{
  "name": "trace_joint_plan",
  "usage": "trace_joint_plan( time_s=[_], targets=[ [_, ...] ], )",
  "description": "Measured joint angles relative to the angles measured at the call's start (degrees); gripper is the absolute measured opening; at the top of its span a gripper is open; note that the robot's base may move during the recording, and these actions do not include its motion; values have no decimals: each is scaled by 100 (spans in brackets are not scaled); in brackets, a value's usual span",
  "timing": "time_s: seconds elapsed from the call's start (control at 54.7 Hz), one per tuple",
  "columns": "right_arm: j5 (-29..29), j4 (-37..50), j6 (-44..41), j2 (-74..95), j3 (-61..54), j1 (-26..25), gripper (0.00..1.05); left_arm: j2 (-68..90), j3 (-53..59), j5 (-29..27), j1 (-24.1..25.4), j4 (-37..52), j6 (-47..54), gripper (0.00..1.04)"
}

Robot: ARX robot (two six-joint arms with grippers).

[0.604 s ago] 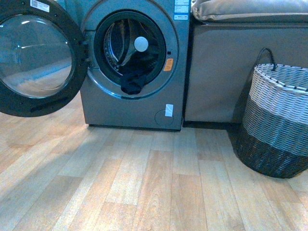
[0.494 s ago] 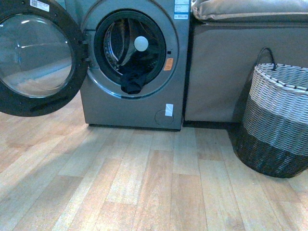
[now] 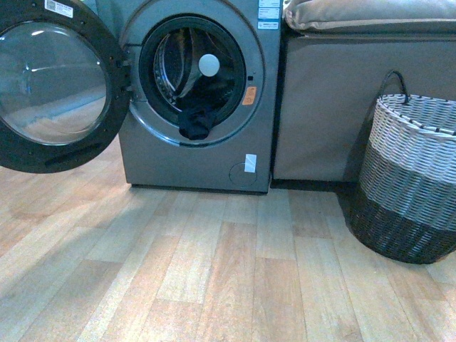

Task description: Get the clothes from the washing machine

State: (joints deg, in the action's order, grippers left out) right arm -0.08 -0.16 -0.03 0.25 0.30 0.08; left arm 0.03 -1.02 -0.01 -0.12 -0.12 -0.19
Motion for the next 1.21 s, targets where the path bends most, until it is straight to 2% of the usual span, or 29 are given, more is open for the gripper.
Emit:
trace_joint_plan(
  time_s=[1.207],
  targets=[
    [-2,0,2,0,0,-11,97,9,0,-9,0,4,-2,98]
  ],
)
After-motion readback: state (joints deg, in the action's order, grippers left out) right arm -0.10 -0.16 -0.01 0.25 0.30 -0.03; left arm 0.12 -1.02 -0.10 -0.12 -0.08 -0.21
